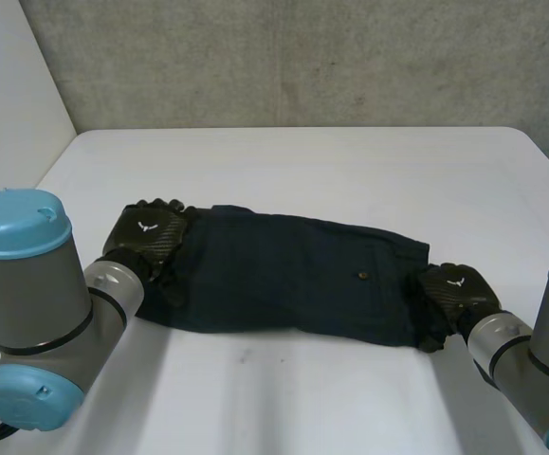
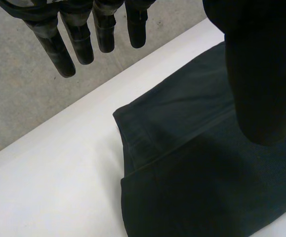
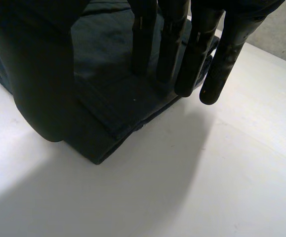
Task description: Fold the shorts.
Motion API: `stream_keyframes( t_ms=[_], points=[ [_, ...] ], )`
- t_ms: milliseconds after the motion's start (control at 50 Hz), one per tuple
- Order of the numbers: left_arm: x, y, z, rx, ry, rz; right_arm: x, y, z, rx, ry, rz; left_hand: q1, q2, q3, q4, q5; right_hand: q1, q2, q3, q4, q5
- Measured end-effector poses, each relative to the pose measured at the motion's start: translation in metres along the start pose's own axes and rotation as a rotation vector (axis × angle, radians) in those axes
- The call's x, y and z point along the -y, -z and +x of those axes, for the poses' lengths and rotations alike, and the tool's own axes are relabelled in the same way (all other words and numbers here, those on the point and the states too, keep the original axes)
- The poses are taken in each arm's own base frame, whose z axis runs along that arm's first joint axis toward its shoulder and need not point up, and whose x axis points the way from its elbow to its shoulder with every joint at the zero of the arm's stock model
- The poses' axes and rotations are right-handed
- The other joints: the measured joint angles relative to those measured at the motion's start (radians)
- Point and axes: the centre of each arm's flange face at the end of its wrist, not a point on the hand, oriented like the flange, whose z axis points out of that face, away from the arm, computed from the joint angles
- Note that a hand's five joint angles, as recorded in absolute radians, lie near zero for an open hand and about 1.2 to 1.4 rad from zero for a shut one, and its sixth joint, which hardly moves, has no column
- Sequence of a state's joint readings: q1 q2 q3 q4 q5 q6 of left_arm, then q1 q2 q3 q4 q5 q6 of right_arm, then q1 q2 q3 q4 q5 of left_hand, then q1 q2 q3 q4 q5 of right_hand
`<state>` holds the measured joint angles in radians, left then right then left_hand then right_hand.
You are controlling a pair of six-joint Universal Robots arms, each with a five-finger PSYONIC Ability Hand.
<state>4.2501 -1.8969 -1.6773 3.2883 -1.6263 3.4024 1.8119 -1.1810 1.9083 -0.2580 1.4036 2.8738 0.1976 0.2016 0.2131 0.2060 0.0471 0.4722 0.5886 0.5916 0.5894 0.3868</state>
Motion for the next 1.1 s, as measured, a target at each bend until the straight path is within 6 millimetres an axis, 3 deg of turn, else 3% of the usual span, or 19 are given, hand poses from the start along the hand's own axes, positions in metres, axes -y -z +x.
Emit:
stream_keyframes(
  t_ms=[120,140,200,420,520,660,760,820,880,900,940,960,1000,1040,1100],
  points=[
    [0.0,0.0,-0.001,0.002,0.001,0.0,-0.001,-0.002,-0.002,0.007,0.0,-0.002,0.0,0.0,0.0,0.0,0.0,0.12,0.12,0.116,0.117,0.088],
    [0.0,0.0,-0.001,0.002,0.001,0.0,-0.002,-0.003,-0.003,0.007,0.001,0.0,0.0,0.0,0.0,0.0,0.0,0.322,0.473,0.467,0.472,0.383],
    [0.0,0.0,-0.001,0.002,0.001,0.0,-0.002,-0.004,-0.002,0.004,0.002,0.003,0.0,0.0,0.0,0.0,0.0,0.376,0.562,0.572,0.579,0.516],
    [0.003,0.002,-0.003,0.008,0.002,0.01,0.003,0.0,0.006,-0.033,0.006,0.005,0.0,0.0,0.0,0.0,0.0,0.379,0.565,0.59,0.599,0.536],
    [0.007,0.004,-0.005,0.015,0.004,0.021,0.017,0.008,0.037,-0.144,0.048,0.003,0.0,0.0,0.0,0.0,0.0,0.415,0.575,0.59,0.602,0.536],
    [0.01,0.006,-0.009,0.027,0.007,0.031,0.032,0.015,0.071,-0.267,0.259,-0.025,0.0,0.0,0.0,0.0,0.0,0.469,0.584,0.59,0.602,0.57],
    [0.013,0.007,-0.011,0.032,0.008,0.038,0.054,0.015,0.066,-0.288,0.386,0.025,0.0,0.0,0.0,0.0,0.0,0.474,0.584,0.59,0.602,0.57],
    [0.014,0.008,-0.011,0.034,0.008,0.042,0.083,0.018,0.035,-0.242,0.461,0.134,0.0,0.0,0.0,0.0,0.0,0.492,0.584,0.59,0.602,0.573],
    [0.015,0.008,-0.012,0.036,0.008,0.044,0.098,0.022,0.011,-0.196,0.495,0.203,0.0,0.0,0.0,0.0,0.0,0.502,0.584,0.59,0.602,0.59],
    [0.016,0.009,-0.013,0.038,0.009,0.048,0.113,0.027,-0.022,-0.12,0.533,0.284,0.0,0.0,0.0,0.0,0.0,0.502,0.584,0.59,0.602,0.591],
    [0.017,0.009,-0.013,0.04,0.009,0.05,0.117,0.03,-0.038,-0.082,0.549,0.316,0.0,0.0,0.0,0.0,0.0,0.502,0.584,0.59,0.602,0.592],
    [0.018,0.009,-0.014,0.044,0.01,0.054,0.122,0.035,-0.068,-0.003,0.58,0.369,0.0,0.0,0.0,0.0,0.0,0.502,0.584,0.59,0.602,0.592],
    [0.019,0.009,-0.015,0.048,0.011,0.057,0.123,0.037,-0.085,0.042,0.596,0.395,0.0,0.0,0.0,0.0,0.0,0.502,0.584,0.59,0.602,0.594],
    [0.022,0.01,-0.019,0.058,0.017,0.067,0.116,0.046,-0.134,0.2,0.649,0.451,0.0,0.0,0.0,0.0,0.0,0.502,0.584,0.59,0.602,0.594],
    [0.025,0.011,-0.023,0.07,0.028,0.078,0.1,0.051,-0.172,0.346,0.692,0.473,0.0,0.0,0.0,0.0,0.0,0.502,0.584,0.59,0.602,0.594]
  ],
)
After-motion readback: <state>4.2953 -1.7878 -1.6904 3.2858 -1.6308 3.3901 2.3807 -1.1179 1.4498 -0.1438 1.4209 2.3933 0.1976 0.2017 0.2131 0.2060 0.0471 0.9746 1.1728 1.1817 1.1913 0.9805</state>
